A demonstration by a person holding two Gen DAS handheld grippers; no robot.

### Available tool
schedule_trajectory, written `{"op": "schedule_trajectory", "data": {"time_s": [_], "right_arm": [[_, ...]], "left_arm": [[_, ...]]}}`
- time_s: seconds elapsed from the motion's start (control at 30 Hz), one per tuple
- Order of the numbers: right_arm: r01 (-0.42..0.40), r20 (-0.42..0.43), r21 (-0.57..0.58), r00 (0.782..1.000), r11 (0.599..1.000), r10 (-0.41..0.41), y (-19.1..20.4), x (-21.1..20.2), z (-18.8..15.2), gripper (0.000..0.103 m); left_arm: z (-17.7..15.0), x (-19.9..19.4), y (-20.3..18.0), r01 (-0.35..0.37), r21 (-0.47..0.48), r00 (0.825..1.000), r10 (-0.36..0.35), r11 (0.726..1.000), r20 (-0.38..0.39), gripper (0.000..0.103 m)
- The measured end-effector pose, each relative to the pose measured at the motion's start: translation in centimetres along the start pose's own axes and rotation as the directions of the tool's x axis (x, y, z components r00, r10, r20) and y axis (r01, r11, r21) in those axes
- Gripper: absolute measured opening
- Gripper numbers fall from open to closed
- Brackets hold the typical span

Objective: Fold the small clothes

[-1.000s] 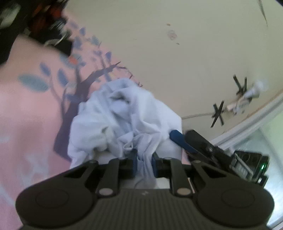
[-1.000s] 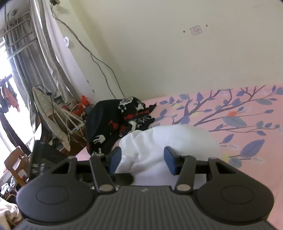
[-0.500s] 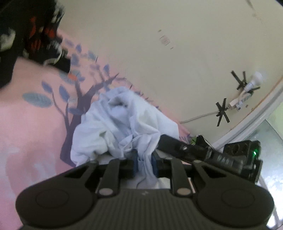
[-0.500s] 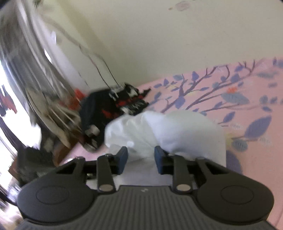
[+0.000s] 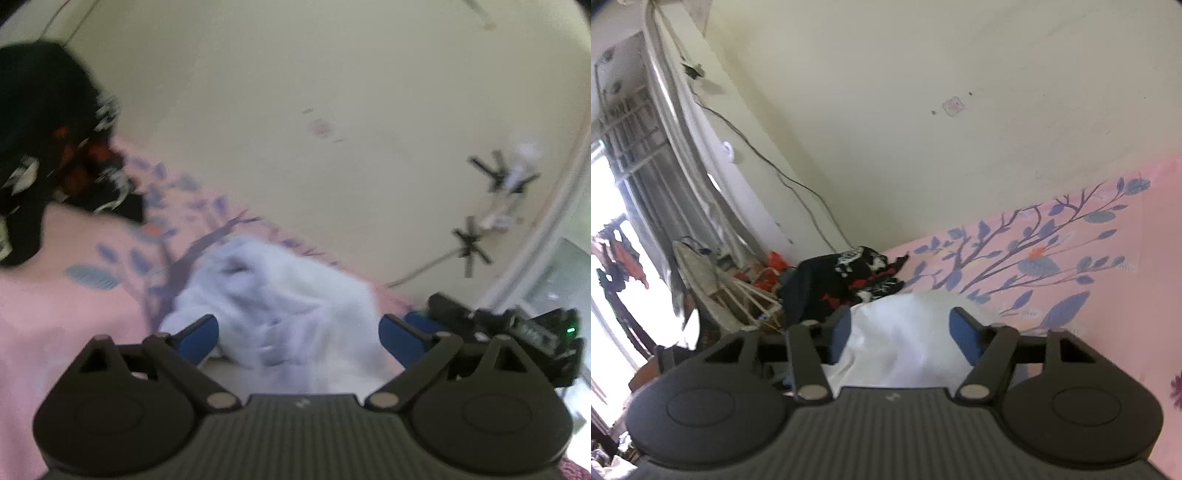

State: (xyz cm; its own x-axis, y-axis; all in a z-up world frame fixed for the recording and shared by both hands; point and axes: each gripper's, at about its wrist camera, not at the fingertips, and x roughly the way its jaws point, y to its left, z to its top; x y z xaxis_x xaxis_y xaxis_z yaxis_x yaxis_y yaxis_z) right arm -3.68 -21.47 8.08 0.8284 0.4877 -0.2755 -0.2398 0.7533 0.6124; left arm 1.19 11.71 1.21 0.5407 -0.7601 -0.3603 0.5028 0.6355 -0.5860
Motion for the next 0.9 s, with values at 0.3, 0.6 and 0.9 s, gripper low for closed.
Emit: {"op": "schedule_trajectory", "data": {"time_s": [0.3, 0.6, 0.9], "right_arm": [[0.125, -0.139, -0.123, 0.980, 0.985, -0.141, -0.1, 7.0, -0.8, 0.045], [0.183, -0.046, -0.308, 0.977, 0.934, -0.206, 3.4, 5.2, -2.0, 0.055], [0.016, -0.213, -0.354, 0.972, 0.935, -0.097, 6.7, 9.6, -2.3, 0.017]], "left_arm": [[0.0, 1.7, 1.4, -0.108, -0.021, 0.993, 0.107, 0.994, -0.056, 0.095], [-0.7, 0.4, -1.3, -0.082, 0.109, 0.997, 0.079, 0.991, 0.026, 0.103], [-0.7, -3.7, 1.8, 0.027, -0.054, 0.991, -0.020, 0.998, 0.132, 0.103]]}}
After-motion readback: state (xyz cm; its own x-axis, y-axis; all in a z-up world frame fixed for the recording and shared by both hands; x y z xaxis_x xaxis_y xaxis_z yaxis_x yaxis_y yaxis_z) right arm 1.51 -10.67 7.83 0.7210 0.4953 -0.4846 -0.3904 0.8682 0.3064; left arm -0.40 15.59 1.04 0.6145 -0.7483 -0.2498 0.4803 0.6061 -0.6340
